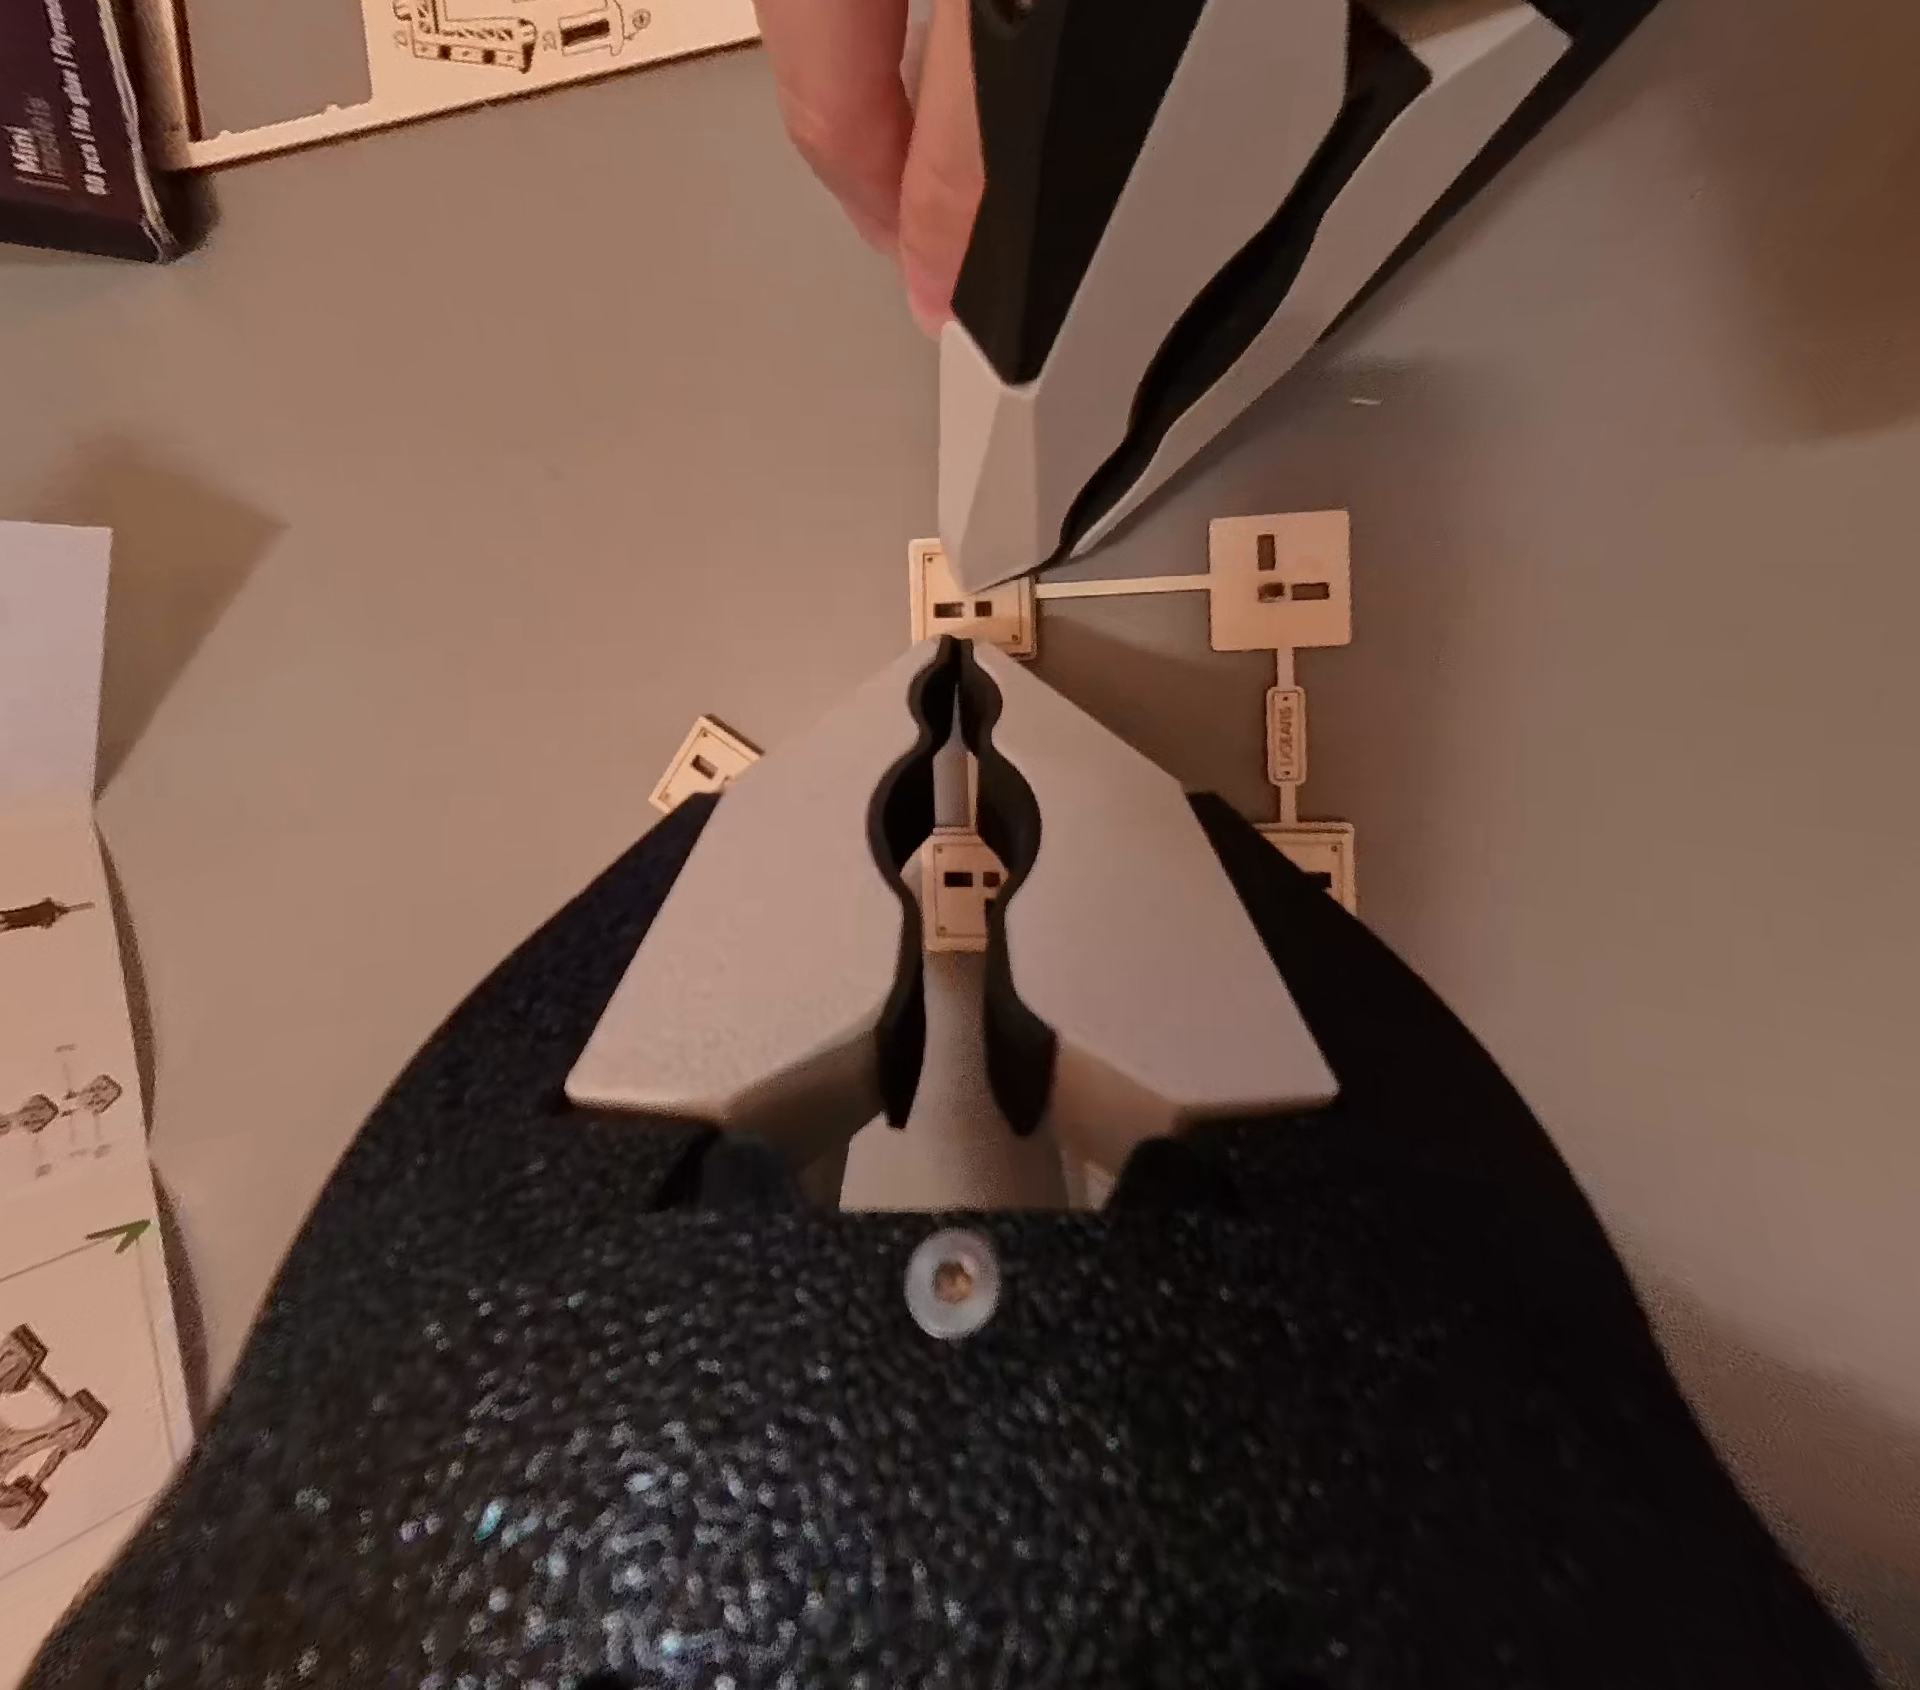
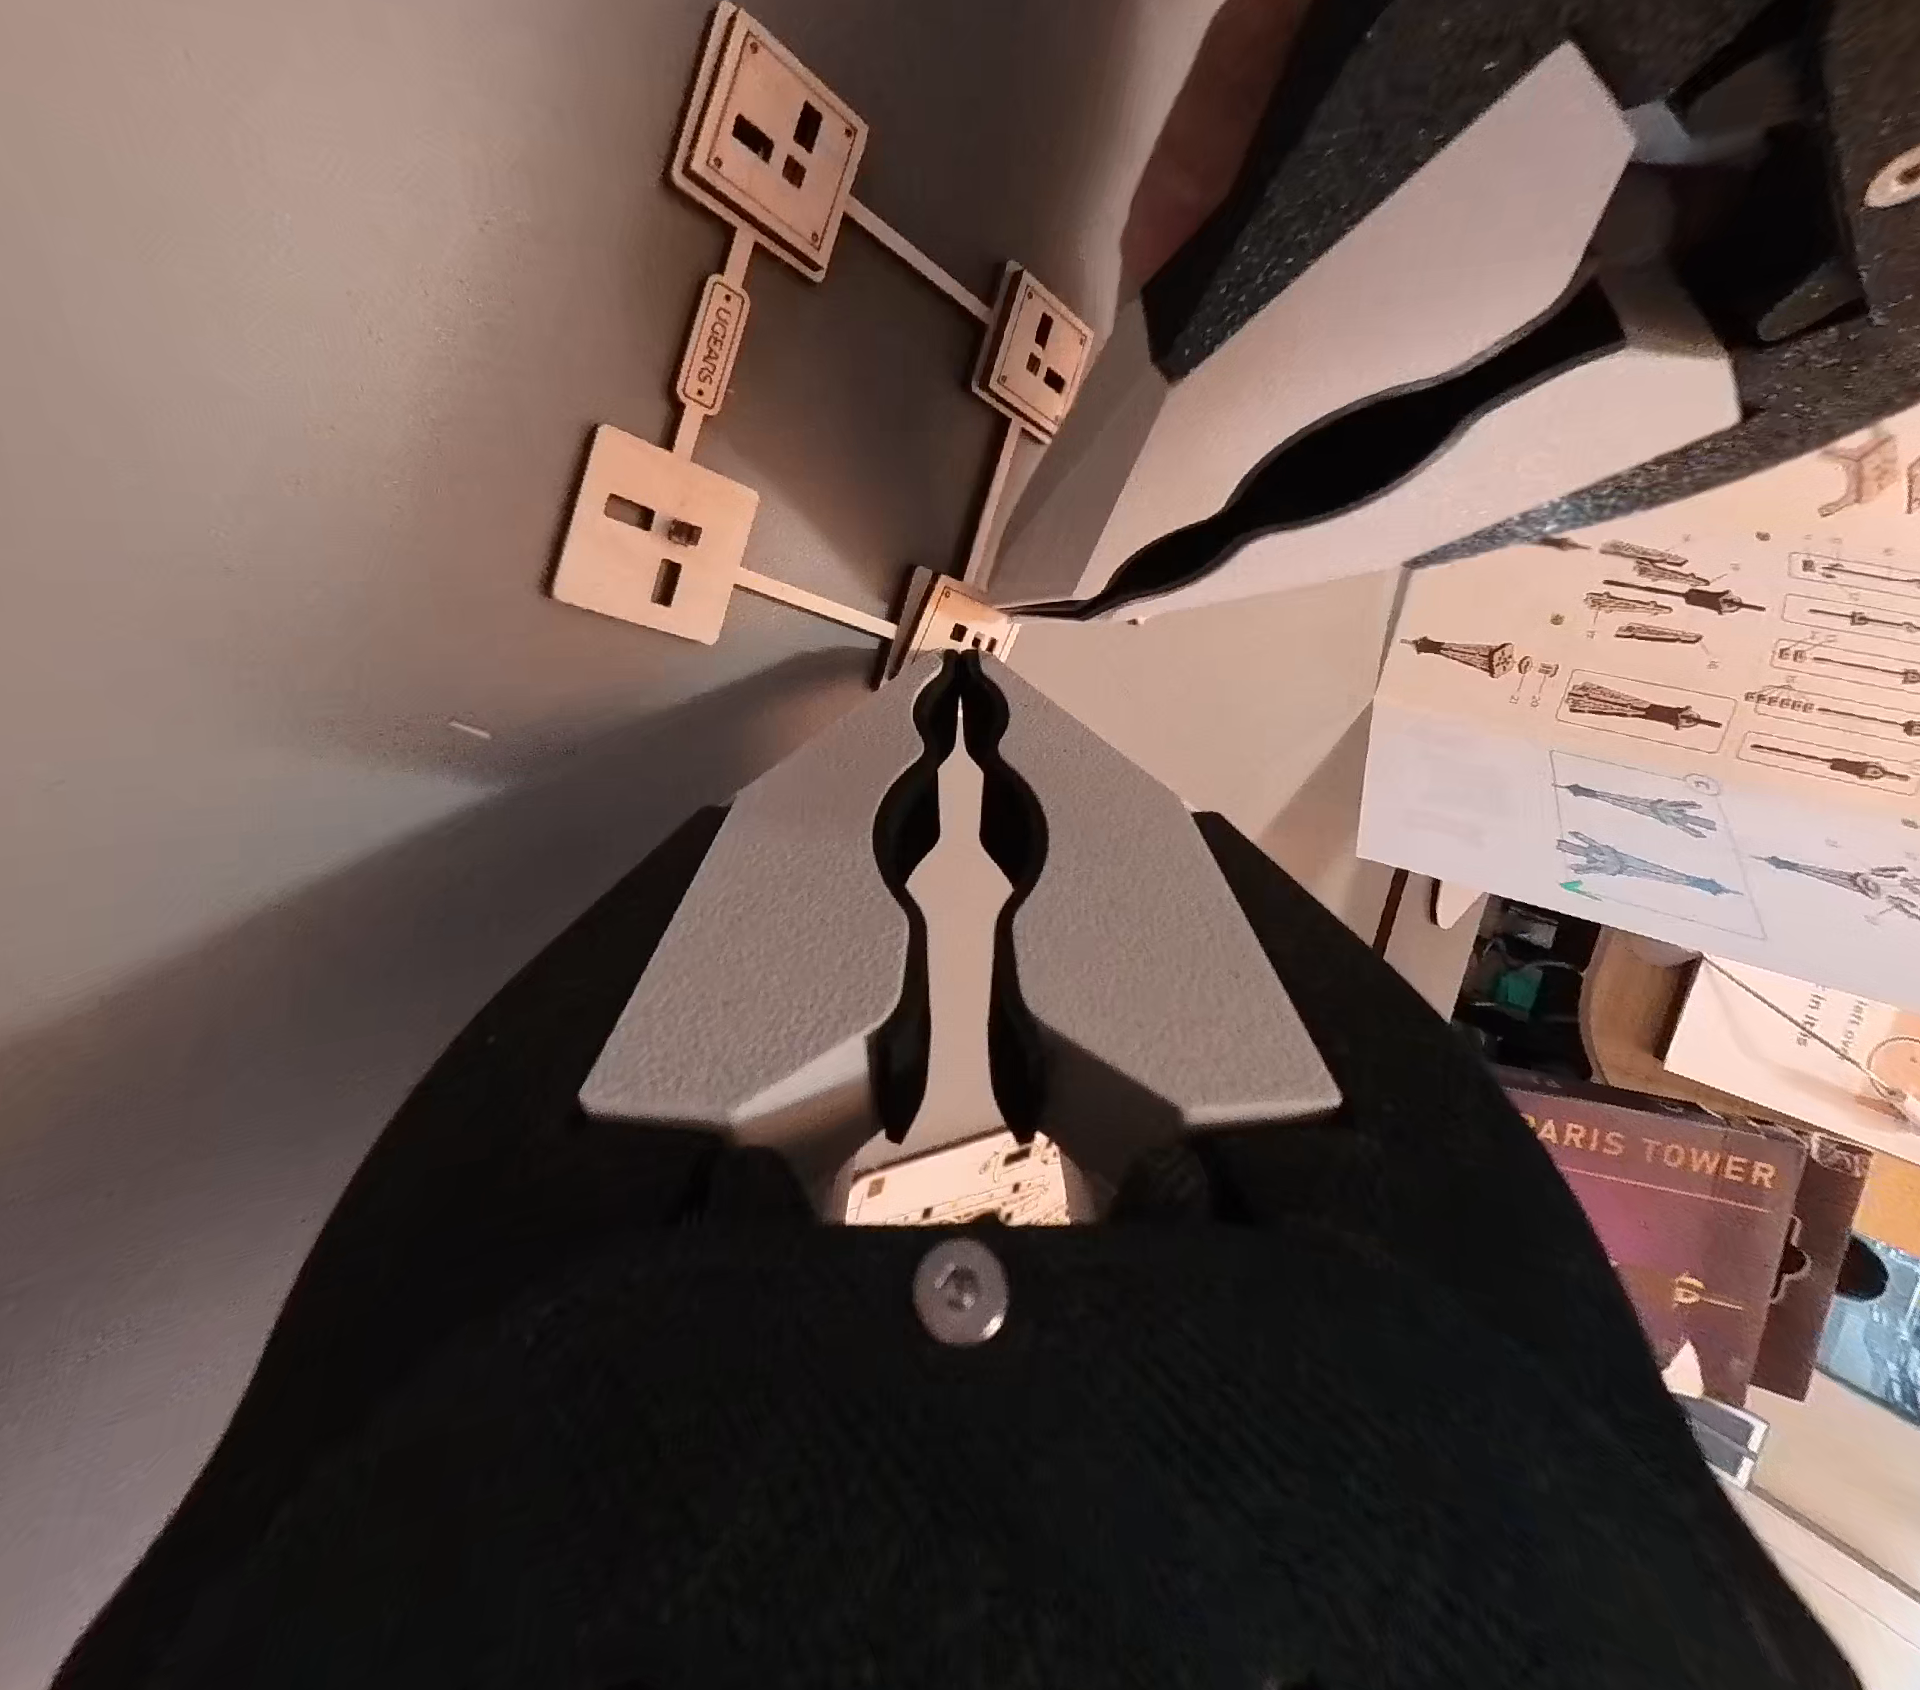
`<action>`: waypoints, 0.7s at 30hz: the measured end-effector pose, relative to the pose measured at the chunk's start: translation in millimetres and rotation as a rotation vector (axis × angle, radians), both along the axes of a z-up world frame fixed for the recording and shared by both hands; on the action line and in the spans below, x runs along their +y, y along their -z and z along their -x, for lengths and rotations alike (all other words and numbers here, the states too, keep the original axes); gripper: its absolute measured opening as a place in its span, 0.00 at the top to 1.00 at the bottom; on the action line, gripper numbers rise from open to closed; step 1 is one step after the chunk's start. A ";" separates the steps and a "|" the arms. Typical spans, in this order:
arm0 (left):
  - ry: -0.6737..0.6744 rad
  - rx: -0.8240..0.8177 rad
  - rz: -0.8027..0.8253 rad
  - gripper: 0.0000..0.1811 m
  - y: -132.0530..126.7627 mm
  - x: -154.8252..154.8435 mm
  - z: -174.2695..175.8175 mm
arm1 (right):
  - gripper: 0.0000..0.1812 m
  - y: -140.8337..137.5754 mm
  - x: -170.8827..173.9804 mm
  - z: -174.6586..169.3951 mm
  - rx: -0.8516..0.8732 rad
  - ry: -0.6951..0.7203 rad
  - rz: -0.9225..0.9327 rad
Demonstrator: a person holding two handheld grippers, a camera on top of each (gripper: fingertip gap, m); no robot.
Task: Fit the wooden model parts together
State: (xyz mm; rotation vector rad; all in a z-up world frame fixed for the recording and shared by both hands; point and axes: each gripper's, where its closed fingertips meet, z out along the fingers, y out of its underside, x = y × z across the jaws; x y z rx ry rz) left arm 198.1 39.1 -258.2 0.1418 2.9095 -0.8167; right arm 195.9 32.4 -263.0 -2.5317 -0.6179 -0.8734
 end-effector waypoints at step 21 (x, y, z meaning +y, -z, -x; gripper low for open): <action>0.016 0.107 -0.117 1.00 2.8 -2.0 4.4 | 1.00 -0.9 0.6 -0.5 0.006 0.003 -0.024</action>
